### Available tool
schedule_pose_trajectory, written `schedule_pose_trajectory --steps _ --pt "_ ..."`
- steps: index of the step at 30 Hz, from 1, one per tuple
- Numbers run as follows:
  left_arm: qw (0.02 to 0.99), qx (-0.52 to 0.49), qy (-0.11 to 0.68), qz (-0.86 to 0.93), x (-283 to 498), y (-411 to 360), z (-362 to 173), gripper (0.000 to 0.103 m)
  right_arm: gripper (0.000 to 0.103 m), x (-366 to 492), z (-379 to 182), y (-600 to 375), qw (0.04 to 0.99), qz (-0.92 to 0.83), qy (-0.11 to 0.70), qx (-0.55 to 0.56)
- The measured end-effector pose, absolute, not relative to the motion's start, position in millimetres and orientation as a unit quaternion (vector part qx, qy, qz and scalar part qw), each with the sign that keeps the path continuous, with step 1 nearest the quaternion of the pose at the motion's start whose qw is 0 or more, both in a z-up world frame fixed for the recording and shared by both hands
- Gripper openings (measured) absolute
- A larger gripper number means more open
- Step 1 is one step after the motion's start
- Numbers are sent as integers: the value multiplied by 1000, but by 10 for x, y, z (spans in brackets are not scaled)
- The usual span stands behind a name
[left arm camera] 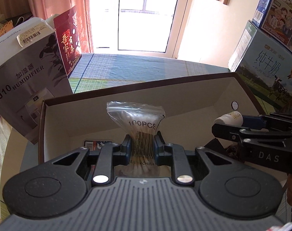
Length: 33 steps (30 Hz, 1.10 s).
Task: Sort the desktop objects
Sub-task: 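Carry the swab bag and pill bottle over the brown box with both tools, then open both tools to release the swab bag and pill bottle into the box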
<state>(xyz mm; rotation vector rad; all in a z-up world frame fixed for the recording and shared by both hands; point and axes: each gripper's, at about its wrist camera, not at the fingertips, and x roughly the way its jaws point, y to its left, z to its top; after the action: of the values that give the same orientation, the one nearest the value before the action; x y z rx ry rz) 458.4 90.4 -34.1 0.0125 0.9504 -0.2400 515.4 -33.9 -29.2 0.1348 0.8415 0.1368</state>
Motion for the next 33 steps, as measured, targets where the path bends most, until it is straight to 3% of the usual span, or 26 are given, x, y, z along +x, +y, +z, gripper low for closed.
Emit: schedule_pose_trajectory --steps 12,15,33 --pt "874 2 475 -105 4829 841 -633 21 44 5355 -475 -402 898 65 429 73" --pt "872 3 478 -103 4859 838 -659 34 44 5390 -502 -408 896 65 433 73" --pt "874 29 478 -86 4906 884 -652 47 44 5574 -661 -371 880 73 464 67"
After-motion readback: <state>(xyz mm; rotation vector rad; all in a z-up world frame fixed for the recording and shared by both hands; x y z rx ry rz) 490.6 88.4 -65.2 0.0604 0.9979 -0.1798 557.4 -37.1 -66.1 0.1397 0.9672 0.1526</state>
